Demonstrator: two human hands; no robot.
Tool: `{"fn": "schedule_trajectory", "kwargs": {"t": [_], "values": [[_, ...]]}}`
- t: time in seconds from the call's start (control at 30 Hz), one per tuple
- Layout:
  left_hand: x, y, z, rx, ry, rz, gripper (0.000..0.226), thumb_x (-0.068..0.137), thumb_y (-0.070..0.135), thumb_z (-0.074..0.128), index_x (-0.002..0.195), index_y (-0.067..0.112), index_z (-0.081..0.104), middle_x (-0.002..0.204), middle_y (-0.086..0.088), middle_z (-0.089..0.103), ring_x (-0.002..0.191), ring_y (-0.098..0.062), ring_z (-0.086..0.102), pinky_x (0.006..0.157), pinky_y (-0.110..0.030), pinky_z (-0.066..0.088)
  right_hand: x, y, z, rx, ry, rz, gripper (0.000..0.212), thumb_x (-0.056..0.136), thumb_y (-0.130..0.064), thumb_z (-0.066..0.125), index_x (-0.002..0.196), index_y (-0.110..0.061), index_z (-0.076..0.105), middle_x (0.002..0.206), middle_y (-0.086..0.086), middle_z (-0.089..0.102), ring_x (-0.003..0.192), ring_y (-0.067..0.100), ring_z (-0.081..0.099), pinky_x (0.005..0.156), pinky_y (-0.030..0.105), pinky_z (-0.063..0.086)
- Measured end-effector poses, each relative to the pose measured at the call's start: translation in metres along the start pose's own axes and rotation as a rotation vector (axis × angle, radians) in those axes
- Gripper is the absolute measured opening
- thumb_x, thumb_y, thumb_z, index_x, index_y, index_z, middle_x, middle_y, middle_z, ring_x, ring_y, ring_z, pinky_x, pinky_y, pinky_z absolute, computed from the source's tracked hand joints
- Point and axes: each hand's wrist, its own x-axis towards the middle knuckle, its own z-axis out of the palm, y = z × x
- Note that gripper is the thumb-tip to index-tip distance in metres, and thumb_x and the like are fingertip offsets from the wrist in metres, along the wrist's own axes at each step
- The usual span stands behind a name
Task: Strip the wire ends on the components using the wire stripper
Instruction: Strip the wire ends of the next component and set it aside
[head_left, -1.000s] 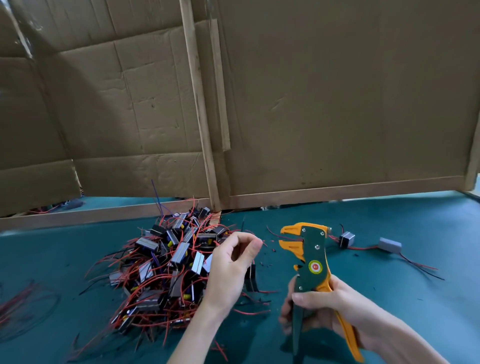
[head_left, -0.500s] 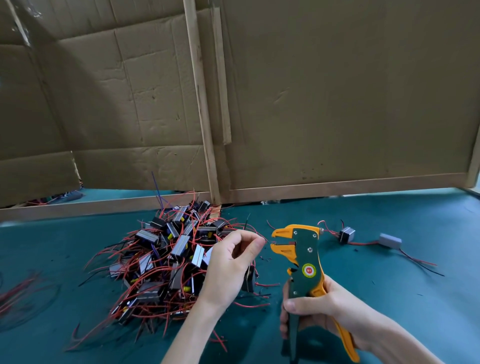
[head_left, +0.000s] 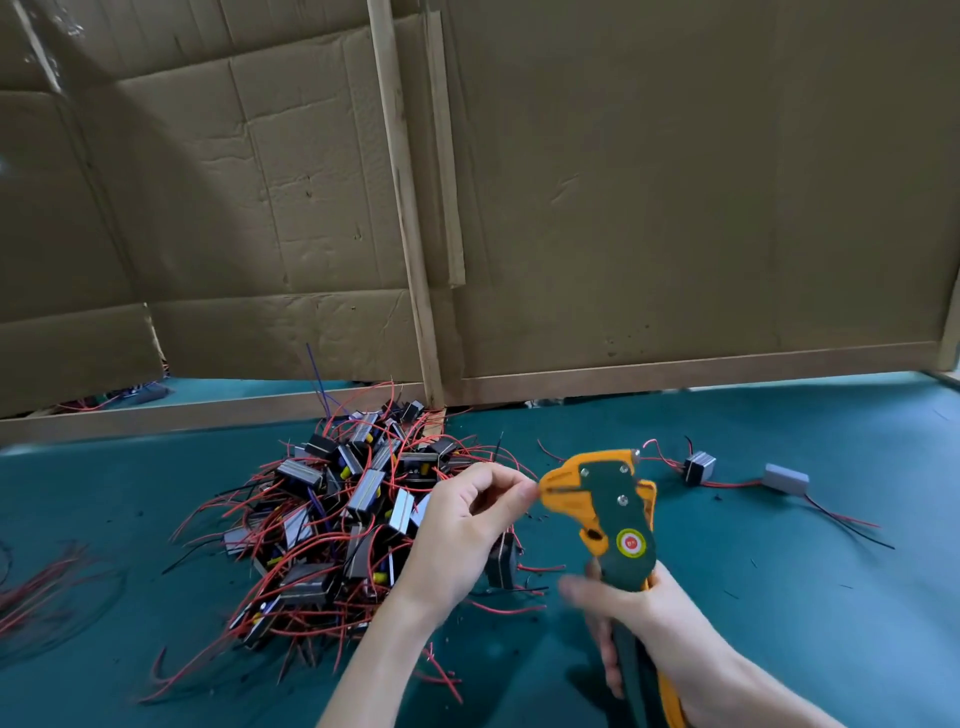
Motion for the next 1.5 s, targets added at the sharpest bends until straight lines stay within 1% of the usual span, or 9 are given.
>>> {"fn": "schedule_trajectory", "kwargs": {"t": [0.23,0.4,0.53,0.67,0.87,0.97,1.07,1.3,1.5], "values": [[0.002,-0.002,0.002,0.067,0.064,-0.038,0.011,0.092,0.019,0.063,0.083,0.020,0.069,0.068,0.015,0.062,0.065,-0.001,0.052,0.066,-0.016,0.042,0.002,-0.006,-0.006,0.309,-0.150,0.131,0.022,0.057,-0.012,0.085,0.072,-0.006,0.070,0.074,0.025,0.063,0.064,0.037,0.065,0.065,0.046,0.057],[0.029,0.027,0.010,0.348,0.175,0.147,0.011,0.092,0.022,0.061,0.084,0.023,0.067,0.085,0.010,0.065,0.089,-0.011,0.057,0.084,-0.027,0.043,0.013,-0.012,-0.023,0.515,-0.040,0.198,0.011,0.061,0.005,0.069,0.071,0.003,0.063,0.079,0.028,0.064,0.064,0.039,0.067,0.058,0.046,0.058],[0.074,0.061,0.036,0.266,0.203,0.288,0.012,0.094,0.013,0.058,0.085,0.014,0.065,0.081,0.004,0.060,0.074,-0.010,0.054,0.069,-0.025,0.046,0.017,-0.012,-0.029,0.604,-0.010,0.300,0.002,0.068,0.003,0.062,0.070,0.004,0.062,0.080,0.028,0.065,0.065,0.040,0.068,0.059,0.050,0.059],[0.105,0.063,0.093,0.159,0.088,0.272,0.010,0.094,0.007,0.057,0.091,0.003,0.066,0.090,-0.012,0.060,0.083,-0.027,0.059,0.080,-0.045,0.053,0.019,-0.008,-0.031,0.610,-0.050,0.337,0.005,0.065,0.003,0.061,0.069,0.005,0.061,0.080,0.030,0.064,0.064,0.041,0.067,0.059,0.050,0.059],[0.093,0.025,0.132,0.336,-0.336,0.104,0.027,0.093,-0.005,0.049,0.108,0.003,0.070,0.127,-0.019,0.053,0.112,-0.032,0.056,0.098,-0.027,0.040,0.024,-0.007,-0.038,0.619,-0.066,0.315,0.025,0.066,0.003,0.057,0.089,0.009,0.062,0.083,0.028,0.066,0.066,0.038,0.069,0.058,0.047,0.059],[0.073,0.016,0.113,0.428,-0.354,0.087,0.035,0.095,-0.003,0.044,0.111,0.014,0.070,0.143,-0.012,0.039,0.120,-0.029,0.052,0.103,-0.028,0.038,0.026,-0.007,-0.040,0.657,-0.042,0.290,0.014,0.069,0.004,0.056,0.076,0.009,0.066,0.080,0.028,0.065,0.066,0.039,0.068,0.063,0.049,0.059],[0.058,0.024,0.067,0.524,-0.230,0.202,0.044,0.088,-0.011,0.041,0.105,0.014,0.072,0.133,-0.008,0.049,0.120,-0.018,0.049,0.098,-0.010,0.032,0.026,-0.006,-0.039,0.657,-0.034,0.305,0.011,0.068,0.002,0.059,0.062,0.008,0.067,0.077,0.029,0.065,0.064,0.039,0.068,0.062,0.051,0.059],[0.061,0.031,-0.060,1.051,-0.307,-0.047,0.061,0.071,-0.018,0.038,0.098,0.026,0.069,0.129,0.002,0.055,0.129,-0.018,0.042,0.105,-0.041,0.035,0.027,-0.006,-0.032,0.585,0.002,0.318,0.005,0.067,0.002,0.061,0.069,0.006,0.062,0.079,0.030,0.065,0.065,0.042,0.068,0.059,0.051,0.059],[0.066,-0.002,-0.063,1.248,-0.345,-0.068,0.021,0.086,0.016,0.067,0.097,0.032,0.073,0.123,0.007,0.059,0.124,-0.018,0.042,0.104,-0.043,0.030,0.025,-0.005,-0.030,0.544,-0.033,0.332,0.016,0.067,0.002,0.061,0.083,0.002,0.058,0.080,0.029,0.065,0.066,0.041,0.068,0.060,0.050,0.059]]}}
